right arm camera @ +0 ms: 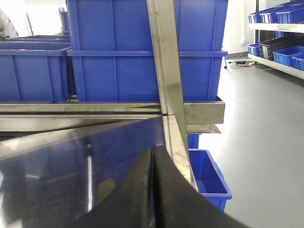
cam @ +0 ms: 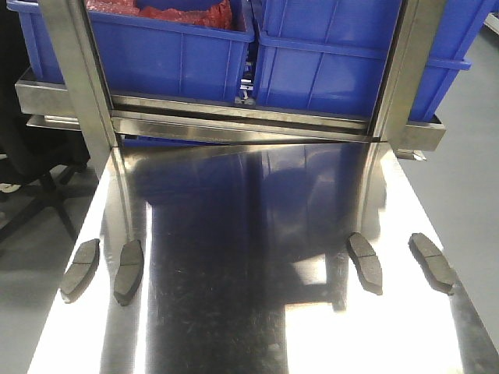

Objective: Move and align brake pads A on conveyor

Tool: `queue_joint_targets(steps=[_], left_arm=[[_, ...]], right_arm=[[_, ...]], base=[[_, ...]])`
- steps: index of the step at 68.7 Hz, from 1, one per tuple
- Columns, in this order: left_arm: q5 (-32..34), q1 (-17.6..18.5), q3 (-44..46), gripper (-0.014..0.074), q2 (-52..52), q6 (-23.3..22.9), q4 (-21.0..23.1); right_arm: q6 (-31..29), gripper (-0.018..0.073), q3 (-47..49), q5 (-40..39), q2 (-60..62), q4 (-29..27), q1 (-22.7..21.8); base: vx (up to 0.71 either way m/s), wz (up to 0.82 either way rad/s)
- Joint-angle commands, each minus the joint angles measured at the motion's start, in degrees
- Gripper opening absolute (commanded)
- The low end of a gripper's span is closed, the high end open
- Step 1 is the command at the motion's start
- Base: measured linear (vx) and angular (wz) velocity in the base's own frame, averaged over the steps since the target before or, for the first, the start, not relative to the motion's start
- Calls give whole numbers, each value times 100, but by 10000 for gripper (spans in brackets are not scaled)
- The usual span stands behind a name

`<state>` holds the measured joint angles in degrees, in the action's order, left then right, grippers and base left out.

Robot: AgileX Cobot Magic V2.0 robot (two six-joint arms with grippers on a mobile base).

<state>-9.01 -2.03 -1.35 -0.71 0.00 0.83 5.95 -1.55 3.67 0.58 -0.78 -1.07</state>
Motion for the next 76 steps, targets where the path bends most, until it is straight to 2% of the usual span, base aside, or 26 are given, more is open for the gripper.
queue_joint_targets(steps=[1, 68, 76], left_arm=[[461, -19, 49, -6, -14, 0, 18], [461, -19, 49, -6, -14, 0, 18], [633, -19, 49, -6, -18, 0, 18]], right_arm=[[-20, -8, -121, -435, 87, 14, -42], [-20, -8, -121, -435, 87, 14, -42], [-20, -8, -121, -435, 87, 14, -42]], base=[[0, 0], [0, 0], [0, 0]])
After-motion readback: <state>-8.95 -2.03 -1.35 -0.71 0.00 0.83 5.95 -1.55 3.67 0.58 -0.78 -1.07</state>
